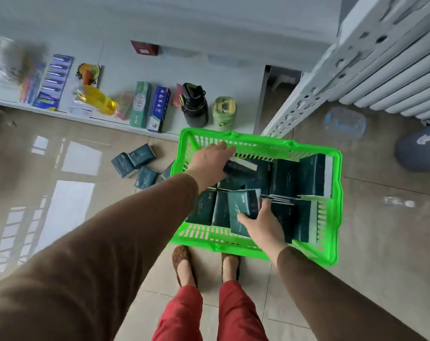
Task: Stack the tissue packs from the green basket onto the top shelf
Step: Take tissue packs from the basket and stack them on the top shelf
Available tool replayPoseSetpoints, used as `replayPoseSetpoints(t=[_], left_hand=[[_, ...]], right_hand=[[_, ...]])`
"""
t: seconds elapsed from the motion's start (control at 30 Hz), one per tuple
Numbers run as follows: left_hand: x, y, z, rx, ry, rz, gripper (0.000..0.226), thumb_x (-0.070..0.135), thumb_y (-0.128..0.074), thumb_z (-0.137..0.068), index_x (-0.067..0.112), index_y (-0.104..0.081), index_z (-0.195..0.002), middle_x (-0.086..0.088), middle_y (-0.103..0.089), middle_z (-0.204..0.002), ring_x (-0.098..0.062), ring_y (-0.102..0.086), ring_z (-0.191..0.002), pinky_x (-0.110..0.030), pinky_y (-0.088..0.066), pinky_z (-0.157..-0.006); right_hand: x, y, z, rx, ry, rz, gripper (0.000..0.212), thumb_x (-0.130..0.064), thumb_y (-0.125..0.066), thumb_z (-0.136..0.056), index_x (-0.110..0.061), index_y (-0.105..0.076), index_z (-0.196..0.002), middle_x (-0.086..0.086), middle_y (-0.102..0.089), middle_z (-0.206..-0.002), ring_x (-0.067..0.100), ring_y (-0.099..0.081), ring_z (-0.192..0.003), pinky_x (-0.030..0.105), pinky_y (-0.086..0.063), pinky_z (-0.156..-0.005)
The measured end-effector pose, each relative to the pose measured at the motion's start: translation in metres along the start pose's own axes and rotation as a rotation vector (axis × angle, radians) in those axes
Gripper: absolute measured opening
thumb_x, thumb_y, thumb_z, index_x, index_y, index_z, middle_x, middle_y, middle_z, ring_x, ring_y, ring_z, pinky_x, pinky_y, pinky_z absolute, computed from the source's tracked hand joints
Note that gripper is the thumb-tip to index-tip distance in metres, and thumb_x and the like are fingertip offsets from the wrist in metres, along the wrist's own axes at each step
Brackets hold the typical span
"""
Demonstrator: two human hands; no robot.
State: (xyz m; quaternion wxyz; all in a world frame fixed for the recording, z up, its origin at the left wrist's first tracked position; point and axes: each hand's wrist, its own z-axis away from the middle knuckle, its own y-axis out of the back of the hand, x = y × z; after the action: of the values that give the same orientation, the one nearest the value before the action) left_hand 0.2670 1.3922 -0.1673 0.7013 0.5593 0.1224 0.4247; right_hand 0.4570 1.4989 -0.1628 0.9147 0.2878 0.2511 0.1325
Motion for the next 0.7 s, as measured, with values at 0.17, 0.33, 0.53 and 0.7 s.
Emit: replayPoseSetpoints(t=[0.17, 0.33, 0.53, 0.7], left_hand=[[-0.082, 0.102, 0.104, 0.243, 0.27, 0.184, 0.057, 0.042, -0.079, -0.072, 0.025, -0.043, -0.113, -0.004, -0.063, -0.103, -0.03, -0.062, -0.092, -0.034, -0.045, -0.064], [-0.206, 0.203, 0.215, 0.431, 0.455, 0.3, 0.057, 0.04, -0.076, -0.077, 0.027, -0.049, -0.126, -0.004, -0.064, -0.114, -0.029, -0.063, -0.095, -0.041, -0.054, -0.076], [-0.375, 0.311, 0.335, 0.575, 0.526, 0.308, 0.053, 0.034, -0.076, -0.077, 0.023, -0.054, -0.125, -0.001, -0.062, -0.115, -0.027, -0.06, -0.1, -0.034, -0.042, -0.076], [-0.485, 0.396, 0.383, 0.608, 0.489, 0.233, 0.058, 0.03, -0.077, -0.079, 0.018, -0.054, -0.132, -0.007, -0.058, -0.124, -0.028, -0.057, -0.109, -0.036, -0.044, -0.088]], right_hand=[[-0.11, 0.028, 0.055, -0.074, 0.283, -0.009, 0.049, -0.05, -0.07, -0.083, -0.03, -0.038, -0.114, -0.007, -0.067, -0.104, 0.025, -0.067, -0.089, 0.033, -0.048, -0.07], [-0.271, 0.008, 0.11, -0.054, 0.548, 0.119, 0.066, -0.032, -0.08, -0.075, -0.023, -0.036, -0.123, -0.007, -0.048, -0.11, 0.012, -0.052, -0.082, 0.027, -0.035, -0.064], [-0.46, -0.061, 0.186, 0.022, 0.784, 0.039, 0.063, -0.032, -0.079, -0.076, -0.024, -0.044, -0.127, -0.002, -0.054, -0.119, 0.02, -0.055, -0.101, 0.028, -0.039, -0.07], [-0.581, -0.107, 0.227, 0.027, 0.88, -0.167, 0.054, -0.039, -0.075, -0.077, -0.037, -0.041, -0.119, 0.009, -0.062, -0.102, 0.026, -0.064, -0.089, 0.048, -0.056, -0.076]])
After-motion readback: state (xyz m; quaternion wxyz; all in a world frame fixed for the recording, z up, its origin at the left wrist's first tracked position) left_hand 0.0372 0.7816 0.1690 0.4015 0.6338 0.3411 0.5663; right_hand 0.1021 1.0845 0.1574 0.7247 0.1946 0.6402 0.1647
